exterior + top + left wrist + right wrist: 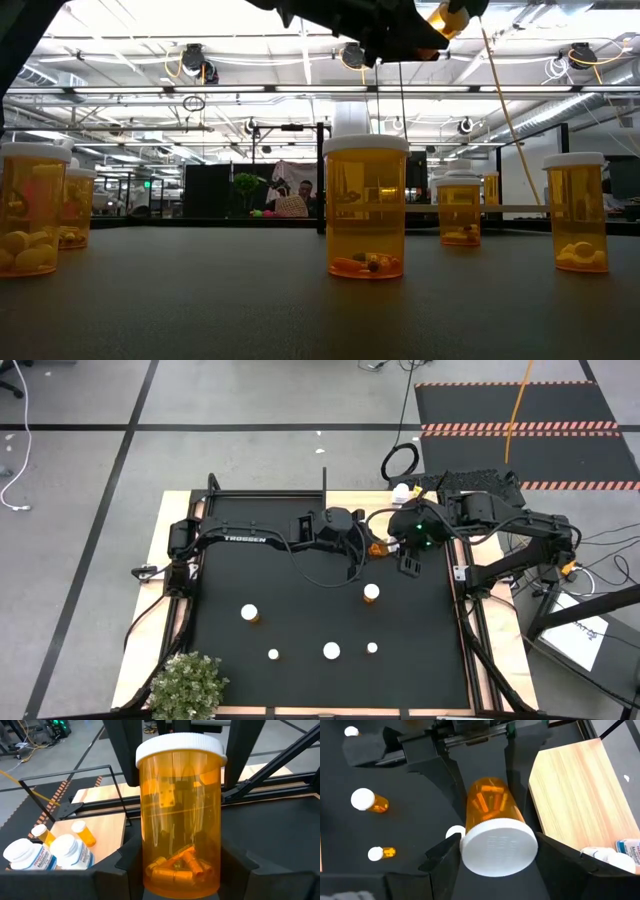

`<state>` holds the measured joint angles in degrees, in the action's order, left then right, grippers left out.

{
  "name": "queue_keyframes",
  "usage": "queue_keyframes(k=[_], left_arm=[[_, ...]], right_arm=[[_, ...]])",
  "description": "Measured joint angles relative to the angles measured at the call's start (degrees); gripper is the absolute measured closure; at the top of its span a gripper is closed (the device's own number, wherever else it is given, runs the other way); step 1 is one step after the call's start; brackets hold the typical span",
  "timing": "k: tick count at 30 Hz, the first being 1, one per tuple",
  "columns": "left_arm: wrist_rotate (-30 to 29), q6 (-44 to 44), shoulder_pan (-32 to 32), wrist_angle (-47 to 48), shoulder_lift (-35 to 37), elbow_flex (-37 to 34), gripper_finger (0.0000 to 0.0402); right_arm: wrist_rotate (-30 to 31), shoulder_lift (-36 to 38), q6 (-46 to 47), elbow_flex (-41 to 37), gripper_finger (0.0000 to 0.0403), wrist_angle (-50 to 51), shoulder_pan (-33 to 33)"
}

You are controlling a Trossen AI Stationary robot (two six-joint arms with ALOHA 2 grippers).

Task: Pick and place medicine bottles onto shelf by color
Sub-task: Put the large orange pill bottle on the shelf

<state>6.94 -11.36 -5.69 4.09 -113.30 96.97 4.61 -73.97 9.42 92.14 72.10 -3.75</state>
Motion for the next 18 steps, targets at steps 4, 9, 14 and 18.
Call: queue_keyframes(k=[4, 9, 14, 18], left_arm=[[0.0, 0.0, 0.0, -0.1, 0.0, 0.0, 0.0219], [0.02, 0.0, 0.0, -0.12, 0.0, 0.0, 0.0225], [0.02, 0.13, 0.0, -0.57, 0.0, 0.0, 0.022], [0.0, 0.31, 0.19, -0.87, 0.0, 0.0, 0.0214]], right_arm=[[-0.11, 0.33, -0.71, -0.7, 0.0165, -0.89, -0.02], [-0.16, 1.05, -0.96, -0.7, 0.0171, -2.2, -0.02], [-0.12, 1.62, -1.04, -0.7, 0.0199, -2.48, -0.02], [-0.19, 1.73, -0.98, -0.72, 0.0201, -2.53, -0.02]])
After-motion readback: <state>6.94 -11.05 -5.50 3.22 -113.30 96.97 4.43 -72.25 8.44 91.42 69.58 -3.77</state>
